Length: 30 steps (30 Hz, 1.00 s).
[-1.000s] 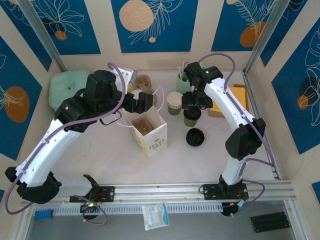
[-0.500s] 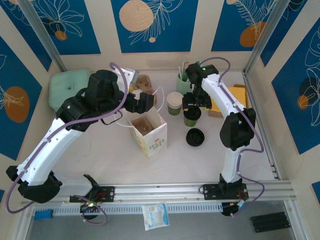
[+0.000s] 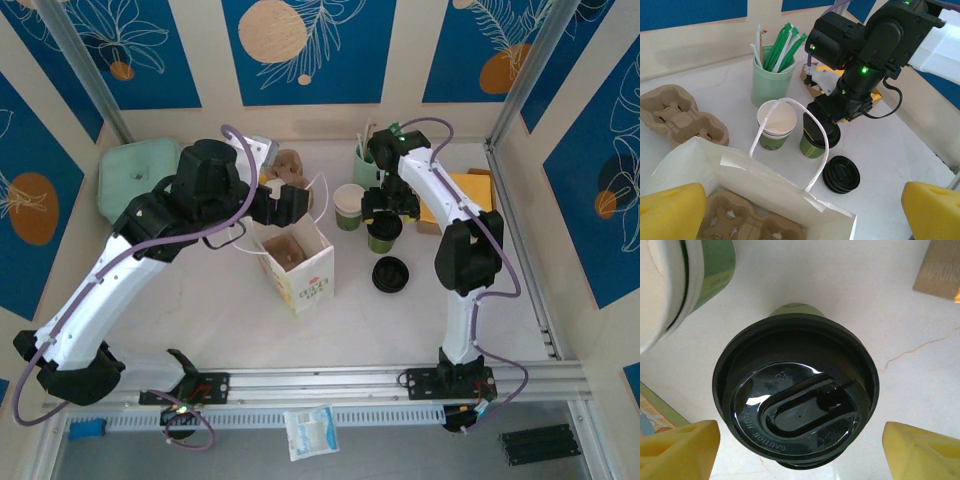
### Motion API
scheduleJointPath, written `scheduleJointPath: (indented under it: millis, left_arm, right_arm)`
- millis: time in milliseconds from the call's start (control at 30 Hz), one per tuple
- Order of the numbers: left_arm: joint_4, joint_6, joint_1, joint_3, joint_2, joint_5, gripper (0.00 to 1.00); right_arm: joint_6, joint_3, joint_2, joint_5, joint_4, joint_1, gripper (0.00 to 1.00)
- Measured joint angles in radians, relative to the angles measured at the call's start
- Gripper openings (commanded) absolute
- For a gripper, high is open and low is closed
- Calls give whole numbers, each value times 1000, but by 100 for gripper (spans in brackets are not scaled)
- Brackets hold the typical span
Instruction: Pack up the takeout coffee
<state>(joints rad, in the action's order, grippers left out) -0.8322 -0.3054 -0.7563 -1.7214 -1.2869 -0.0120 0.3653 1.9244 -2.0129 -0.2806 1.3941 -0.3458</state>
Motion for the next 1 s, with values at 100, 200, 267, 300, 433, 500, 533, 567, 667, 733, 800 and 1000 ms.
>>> scheduleJointPath:
  millis: [100, 200, 267, 300, 433, 500, 533, 567, 667, 733, 800, 1000]
  left_arm:
    - [0, 0, 0, 0, 0, 0, 100]
    - [0, 0, 0, 0, 0, 0, 99]
    - [0, 0, 0, 0, 0, 0, 99]
    - [0, 0, 0, 0, 0, 0, 99]
    - [0, 0, 0, 0, 0, 0, 99]
    - [0, 0, 0, 0, 0, 0, 99]
    - [0, 0, 0, 0, 0, 0, 99]
    - [0, 0, 0, 0, 0, 0, 99]
    - [0, 0, 0, 0, 0, 0, 99]
    - [0, 0, 0, 0, 0, 0, 100]
    - [0, 0, 0, 0, 0, 0, 100]
    - [0, 0, 0, 0, 0, 0, 99]
  right_arm:
    - [0, 0, -3, 0, 0, 0, 85]
    - [0, 0, -6, 0, -3, -2, 84]
    - [-1, 0, -12, 0, -6, -4, 83]
    - [-1, 1, -14, 0, -7, -5, 83]
    - [-4, 2, -28, 0, -15, -13, 80]
    - [-8, 2, -34, 0, -15, -15, 79]
    - [-8, 2, -35, 0, -15, -15, 79]
    - [-10, 2, -35, 0, -16, -15, 77]
    - [-11, 2, -35, 0, -19, -15, 76]
    - [-11, 2, -35, 0, -19, -15, 74]
    - [-11, 2, -35, 0, -19, -15, 74]
    - [-11, -2, -35, 0, -23, -15, 74]
